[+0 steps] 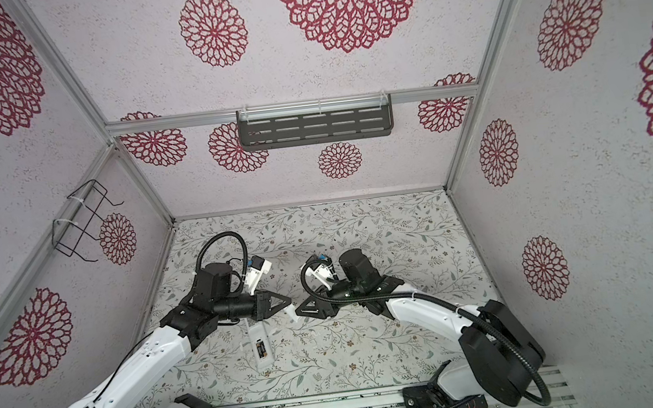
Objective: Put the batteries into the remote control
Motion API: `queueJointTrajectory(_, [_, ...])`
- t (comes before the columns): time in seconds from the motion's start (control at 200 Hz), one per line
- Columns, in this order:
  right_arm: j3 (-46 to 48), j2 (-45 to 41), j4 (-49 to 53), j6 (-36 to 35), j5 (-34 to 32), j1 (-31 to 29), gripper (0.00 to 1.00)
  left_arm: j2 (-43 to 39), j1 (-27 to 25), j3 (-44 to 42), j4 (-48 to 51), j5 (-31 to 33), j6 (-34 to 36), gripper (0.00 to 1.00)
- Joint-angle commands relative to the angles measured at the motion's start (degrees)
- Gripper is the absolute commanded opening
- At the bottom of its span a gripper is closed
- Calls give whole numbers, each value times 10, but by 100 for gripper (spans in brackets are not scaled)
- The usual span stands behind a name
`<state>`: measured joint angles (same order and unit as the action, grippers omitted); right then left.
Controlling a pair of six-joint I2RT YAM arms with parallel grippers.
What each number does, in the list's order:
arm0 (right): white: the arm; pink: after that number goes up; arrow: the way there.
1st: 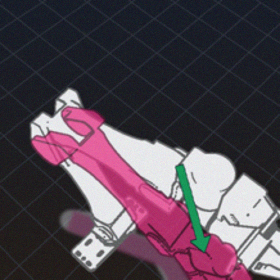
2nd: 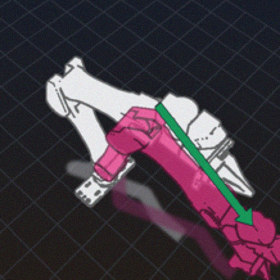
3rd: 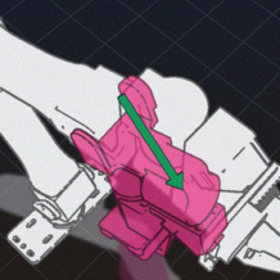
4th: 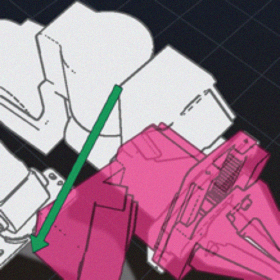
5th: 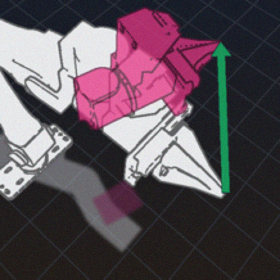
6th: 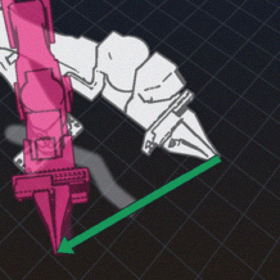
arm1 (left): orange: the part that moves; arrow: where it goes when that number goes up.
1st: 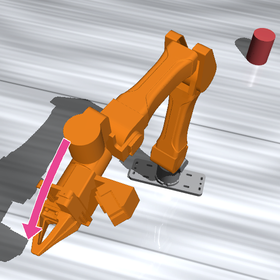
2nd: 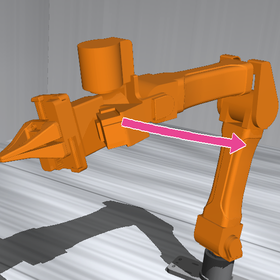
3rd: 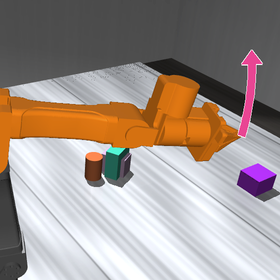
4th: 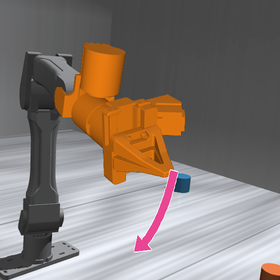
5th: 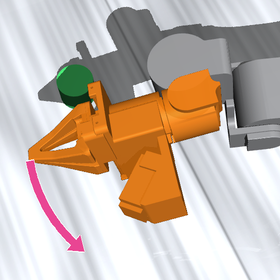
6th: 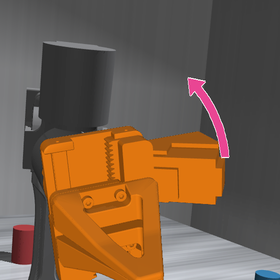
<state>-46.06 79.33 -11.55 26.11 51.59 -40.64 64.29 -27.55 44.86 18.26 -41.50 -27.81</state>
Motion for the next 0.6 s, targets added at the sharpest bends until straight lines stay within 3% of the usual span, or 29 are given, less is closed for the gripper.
queueJointTrajectory(0.0, [-7, 9, -59, 28, 45, 0, 38, -5, -9, 7, -13, -28, 17, 0])
queueJointTrajectory(0.255, [-9, 21, -61, 28, 39, -1, 34, -13, -14, 7, -23, -44, 17, 0])
queueJointTrajectory(0.435, [0, 17, -92, 48, 47, -1, 18, -12, -14, 6, -20, -31, 19, 0])
queueJointTrajectory(0.53, [7, 15, -108, 59, 48, -1, 3, -11, -14, 7, -19, -26, 19, 0])
queueJointTrajectory(0.595, [15, 15, -121, 70, 50, -1, 0, -13, -14, 8, -20, -23, 18, 1])
